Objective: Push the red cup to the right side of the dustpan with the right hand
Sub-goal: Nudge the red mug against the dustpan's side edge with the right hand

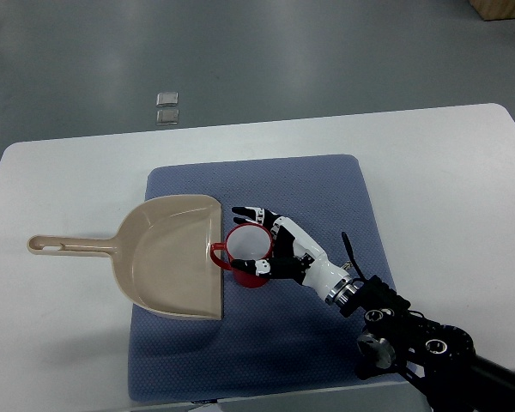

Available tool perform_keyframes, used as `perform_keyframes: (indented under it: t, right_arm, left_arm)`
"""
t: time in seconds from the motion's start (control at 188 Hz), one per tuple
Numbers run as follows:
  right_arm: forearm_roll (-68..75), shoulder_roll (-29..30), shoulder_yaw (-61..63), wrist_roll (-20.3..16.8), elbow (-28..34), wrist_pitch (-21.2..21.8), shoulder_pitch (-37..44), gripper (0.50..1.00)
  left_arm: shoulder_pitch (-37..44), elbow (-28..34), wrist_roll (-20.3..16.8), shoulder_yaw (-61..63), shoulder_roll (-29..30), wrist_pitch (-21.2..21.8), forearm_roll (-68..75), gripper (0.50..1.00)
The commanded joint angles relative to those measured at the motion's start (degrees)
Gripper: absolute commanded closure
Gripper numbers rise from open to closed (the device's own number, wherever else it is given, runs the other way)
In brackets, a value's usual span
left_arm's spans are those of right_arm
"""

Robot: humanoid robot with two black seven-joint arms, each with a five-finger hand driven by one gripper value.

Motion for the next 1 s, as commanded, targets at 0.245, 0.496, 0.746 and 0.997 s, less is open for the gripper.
perform_keyframes:
  t: [0.245,0.496,0.746,0.997]
  right_arm:
    - [0.13,0.00,-0.36,0.00,0.09,-0.06,-0.45,0.572]
    - [0.22,0.00,-0.54,0.00,0.17,0.20,-0.45,0.572]
    - [0.13,0.00,-2.38,0.00,1.58,0.29,-0.01,0.572]
    - [0.22,0.00,-2.38,0.00,1.76,0.38,0.08,0.572]
  left_arm:
    - [0.00,0.00,-0.01,0.00,0.00,0.00,0.00,0.500]
    - [0.00,0.00,-0.01,0.00,0.00,0.00,0.00,0.500]
    - [0.00,0.00,-0.01,0.00,0.00,0.00,0.00,0.500]
    - [0.00,0.00,-0.01,0.00,0.00,0.00,0.00,0.500]
